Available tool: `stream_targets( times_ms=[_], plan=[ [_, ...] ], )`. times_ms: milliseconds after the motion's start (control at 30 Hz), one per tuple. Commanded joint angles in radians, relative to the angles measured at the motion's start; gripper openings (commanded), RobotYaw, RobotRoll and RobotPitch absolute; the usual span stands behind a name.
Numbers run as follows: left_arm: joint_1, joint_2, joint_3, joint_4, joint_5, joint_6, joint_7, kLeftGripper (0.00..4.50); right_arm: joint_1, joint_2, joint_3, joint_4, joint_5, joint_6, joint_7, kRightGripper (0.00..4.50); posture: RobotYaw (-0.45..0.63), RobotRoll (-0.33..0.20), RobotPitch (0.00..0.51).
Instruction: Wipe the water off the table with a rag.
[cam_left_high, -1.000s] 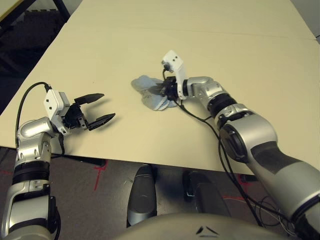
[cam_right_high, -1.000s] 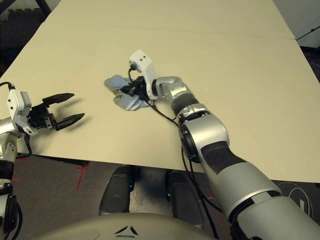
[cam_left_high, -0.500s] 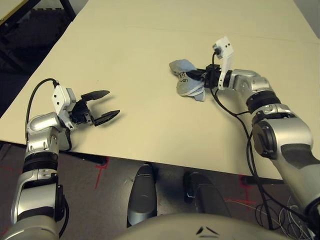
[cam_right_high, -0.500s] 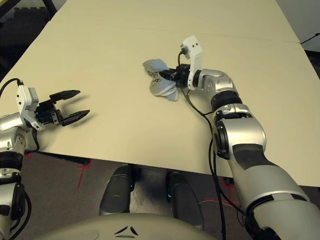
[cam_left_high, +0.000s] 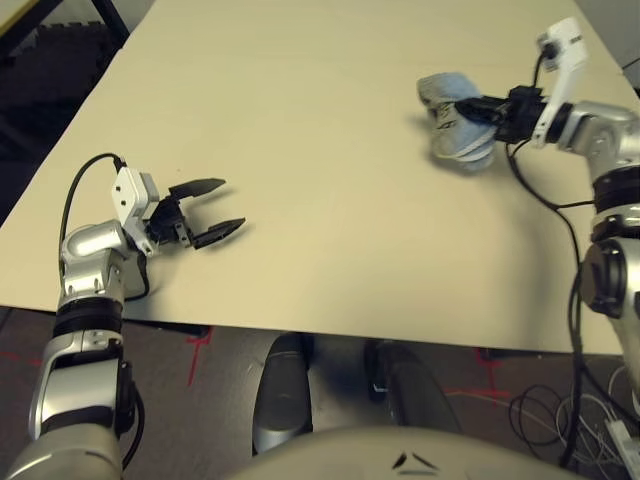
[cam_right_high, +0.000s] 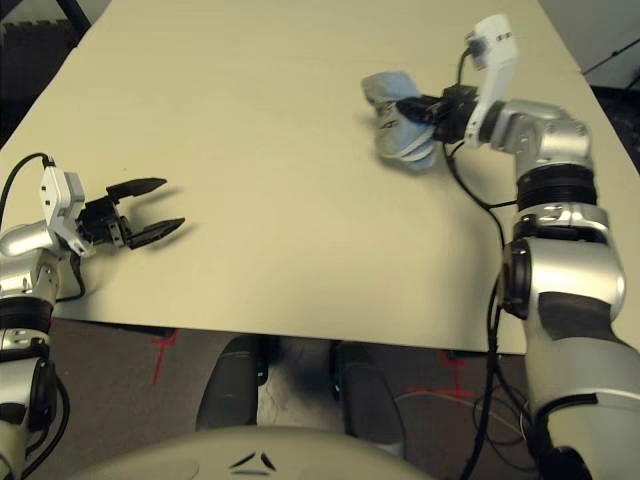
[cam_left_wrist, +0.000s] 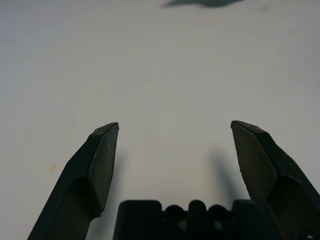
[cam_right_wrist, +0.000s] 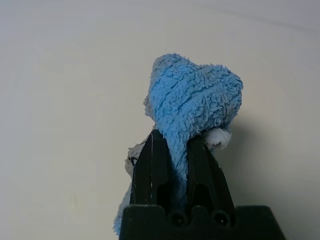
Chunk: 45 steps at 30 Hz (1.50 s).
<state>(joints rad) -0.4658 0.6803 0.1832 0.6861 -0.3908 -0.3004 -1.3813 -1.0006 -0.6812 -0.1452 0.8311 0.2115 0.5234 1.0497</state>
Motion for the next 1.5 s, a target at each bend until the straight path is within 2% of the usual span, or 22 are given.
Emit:
stream_targets(
  times_ms=[33,267,567,767,967,1067,1267,1500],
  plan=[
    [0.002,-0.011,-0.012,0.005,0.016,0.000,0.001,4.50,0.059,-0.035,-0.010,-0.071,0.021,0.044,0.006,0.11,0.17,0.000,0.199],
    [-0.020,-0.018,-0.020,0.017,0.021,0.002,0.004,4.50,0.187,-0.018,0.006,-0.107,0.007,0.072,-0.056,0.11,0.16,0.000,0.190],
    [-0.036,-0.024,-0.022,0.029,0.026,-0.001,0.005,4.50,0.226,0.014,0.004,-0.045,-0.017,0.016,-0.197,0.11,0.16,0.000,0.181],
    [-0.047,-0.036,-0.010,0.031,0.024,0.015,0.038,4.50,0.250,0.005,-0.030,-0.065,0.012,-0.070,-0.205,2.26,0.15,0.000,0.176],
    [-0.078,-0.055,0.028,0.033,0.003,0.069,0.152,4.50,0.275,-0.027,-0.113,-0.103,0.071,-0.191,-0.163,4.46,0.14,0.000,0.175],
    [-0.110,-0.067,0.065,0.053,0.000,0.081,0.259,4.50,0.288,-0.037,-0.170,-0.123,0.114,-0.242,-0.163,4.46,0.13,0.000,0.176],
    [-0.185,-0.074,0.129,0.123,0.024,0.108,0.519,4.50,0.270,-0.043,-0.275,-0.030,0.143,-0.393,-0.272,4.46,0.12,0.000,0.178],
    [-0.229,-0.074,0.177,0.182,0.042,0.123,0.765,4.50,0.276,-0.071,-0.332,0.081,0.141,-0.557,-0.343,4.46,0.11,0.000,0.192]
  ],
)
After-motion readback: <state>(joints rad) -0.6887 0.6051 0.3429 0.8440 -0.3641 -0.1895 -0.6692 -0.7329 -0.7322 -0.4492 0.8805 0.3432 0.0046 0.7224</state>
